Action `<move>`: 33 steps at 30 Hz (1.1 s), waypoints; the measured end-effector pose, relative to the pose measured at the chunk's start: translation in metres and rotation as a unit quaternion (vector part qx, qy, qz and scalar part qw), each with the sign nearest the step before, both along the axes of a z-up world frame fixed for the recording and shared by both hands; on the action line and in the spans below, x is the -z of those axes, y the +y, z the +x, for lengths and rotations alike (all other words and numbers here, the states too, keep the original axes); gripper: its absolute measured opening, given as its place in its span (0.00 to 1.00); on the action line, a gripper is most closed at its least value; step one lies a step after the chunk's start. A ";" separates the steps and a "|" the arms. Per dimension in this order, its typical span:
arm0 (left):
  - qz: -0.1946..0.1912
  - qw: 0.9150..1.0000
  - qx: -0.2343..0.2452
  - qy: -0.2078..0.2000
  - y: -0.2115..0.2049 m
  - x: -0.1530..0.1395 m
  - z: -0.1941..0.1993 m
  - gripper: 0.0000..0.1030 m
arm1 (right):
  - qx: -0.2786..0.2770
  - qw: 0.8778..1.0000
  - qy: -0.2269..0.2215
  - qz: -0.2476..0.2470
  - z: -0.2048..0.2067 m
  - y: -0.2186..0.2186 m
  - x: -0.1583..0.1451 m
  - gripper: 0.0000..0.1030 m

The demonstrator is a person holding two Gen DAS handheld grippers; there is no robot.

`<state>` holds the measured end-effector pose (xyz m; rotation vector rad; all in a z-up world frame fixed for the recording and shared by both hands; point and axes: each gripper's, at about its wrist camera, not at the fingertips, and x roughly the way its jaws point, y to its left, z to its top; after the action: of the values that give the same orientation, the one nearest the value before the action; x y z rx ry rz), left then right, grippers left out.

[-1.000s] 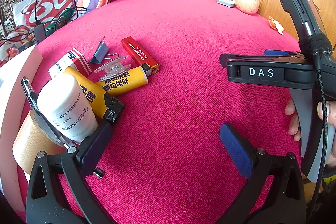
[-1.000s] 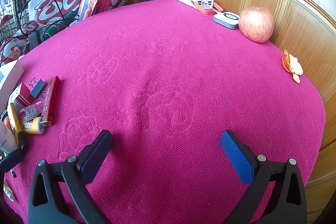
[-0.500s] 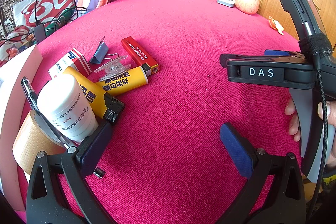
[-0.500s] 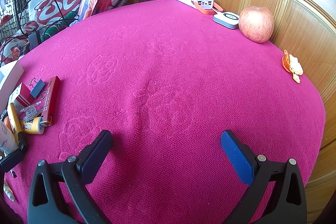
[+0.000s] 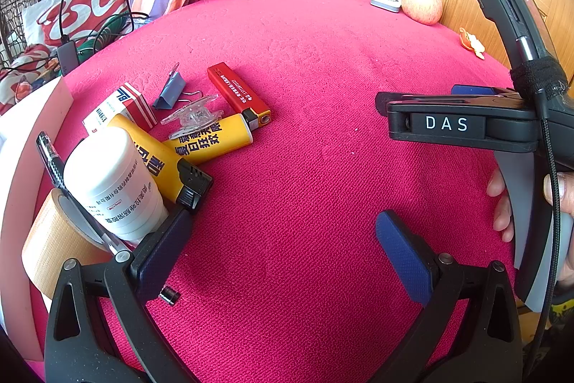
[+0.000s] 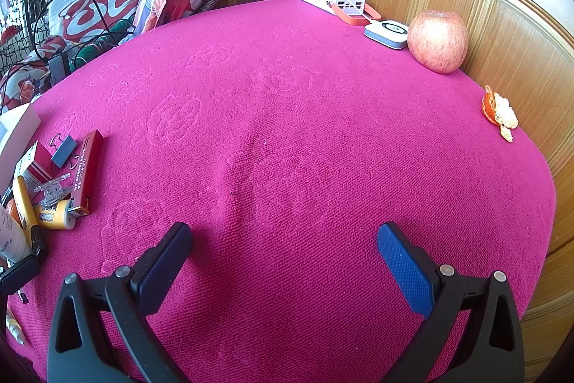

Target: Organize rigid objects

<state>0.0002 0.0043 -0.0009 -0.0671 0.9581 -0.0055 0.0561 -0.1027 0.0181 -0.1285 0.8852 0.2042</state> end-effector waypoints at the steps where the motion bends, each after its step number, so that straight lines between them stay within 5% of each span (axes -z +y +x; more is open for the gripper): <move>1: -0.004 1.000 0.000 -0.002 -0.002 -0.001 0.000 1.00 | 0.000 1.000 0.000 0.000 0.000 0.000 0.000 1.00; 9: -0.019 1.000 0.006 -0.013 -0.003 -0.006 -0.007 1.00 | 0.000 1.000 -0.001 0.000 0.000 0.000 0.000 1.00; 15: 0.002 0.996 0.005 -0.085 -0.003 -0.033 -0.025 1.00 | 0.000 1.000 -0.001 0.000 0.000 0.000 0.000 1.00; 23: -0.049 0.983 -0.017 -0.174 0.022 -0.076 -0.054 1.00 | 0.000 1.000 -0.001 0.000 0.000 0.000 0.000 1.00; 28: -0.067 0.975 -0.059 -0.204 0.058 -0.107 -0.081 1.00 | 0.000 1.000 -0.001 0.000 0.000 0.000 0.000 1.00; 33: -0.037 0.964 -0.153 -0.213 0.111 -0.128 -0.124 1.00 | 0.000 1.000 -0.001 0.000 0.000 0.000 0.000 1.00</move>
<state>-0.1239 0.1154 0.1267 -0.2716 0.5091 0.2211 0.0560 -0.1025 0.0186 -0.1293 0.8829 0.2037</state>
